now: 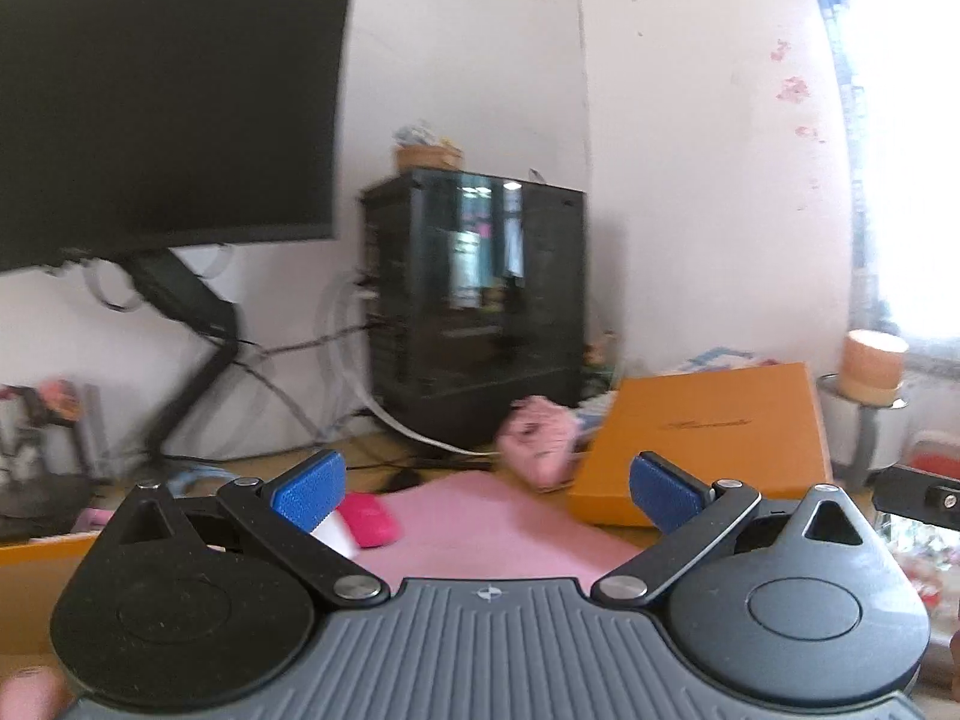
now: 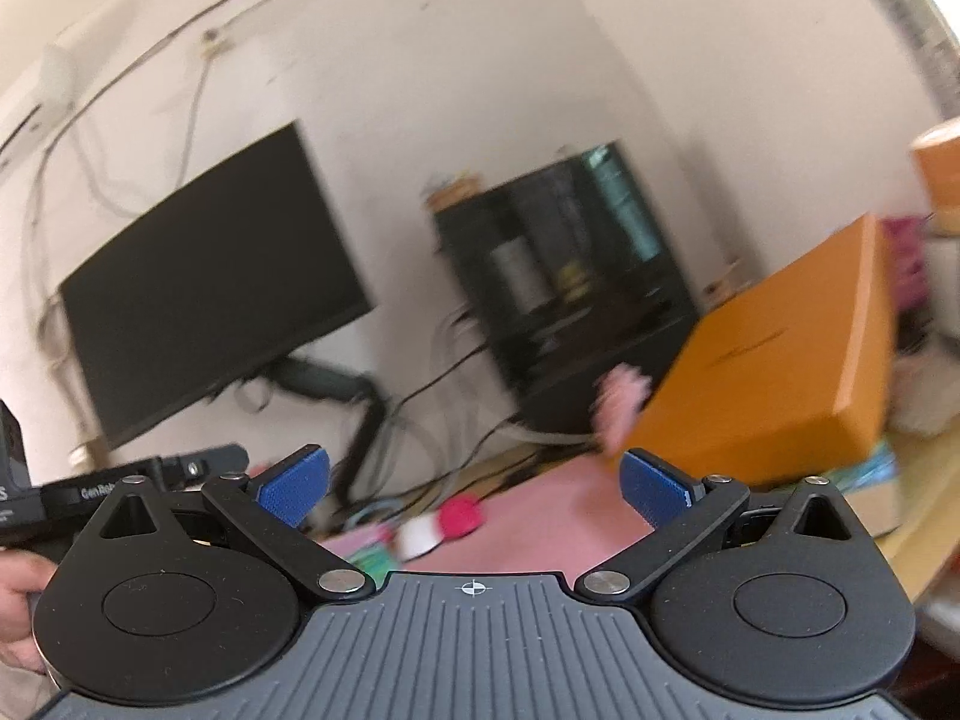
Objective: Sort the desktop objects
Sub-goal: 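Move both tools toward the flat orange Miaoweilu gift box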
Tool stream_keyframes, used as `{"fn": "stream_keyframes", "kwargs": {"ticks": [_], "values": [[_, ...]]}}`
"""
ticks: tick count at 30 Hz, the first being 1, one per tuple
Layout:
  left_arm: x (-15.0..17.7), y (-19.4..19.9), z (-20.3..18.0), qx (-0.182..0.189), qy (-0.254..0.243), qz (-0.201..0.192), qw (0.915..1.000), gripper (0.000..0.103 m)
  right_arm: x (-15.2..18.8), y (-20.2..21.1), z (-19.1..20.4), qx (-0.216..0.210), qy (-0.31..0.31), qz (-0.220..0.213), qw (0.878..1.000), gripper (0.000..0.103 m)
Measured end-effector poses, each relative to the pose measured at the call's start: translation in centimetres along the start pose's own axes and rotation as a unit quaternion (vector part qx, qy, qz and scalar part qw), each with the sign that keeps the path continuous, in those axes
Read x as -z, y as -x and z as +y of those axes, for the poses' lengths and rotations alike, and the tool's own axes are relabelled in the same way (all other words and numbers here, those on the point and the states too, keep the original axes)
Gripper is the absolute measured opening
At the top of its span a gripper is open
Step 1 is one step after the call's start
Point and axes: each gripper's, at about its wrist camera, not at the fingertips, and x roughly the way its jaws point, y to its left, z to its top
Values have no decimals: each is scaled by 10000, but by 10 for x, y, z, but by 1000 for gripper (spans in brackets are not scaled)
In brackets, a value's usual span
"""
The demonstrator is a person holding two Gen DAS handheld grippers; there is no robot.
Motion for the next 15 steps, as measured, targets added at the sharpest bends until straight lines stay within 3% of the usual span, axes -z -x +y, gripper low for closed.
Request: {"fn": "stream_keyframes", "kwargs": {"ticks": [4,9,15], "values": [[-1,-40,-11,179,46,-12,9998,103,-16,4,-32,638,2,-308,9975,103],[2,-95,-20,268,183,261,9991,103,-32,-8,-78,1377,2,-356,9898,103],[6,-150,-30,329,180,567,9977,103,-38,-44,-129,1544,-150,-84,9879,103]]}}
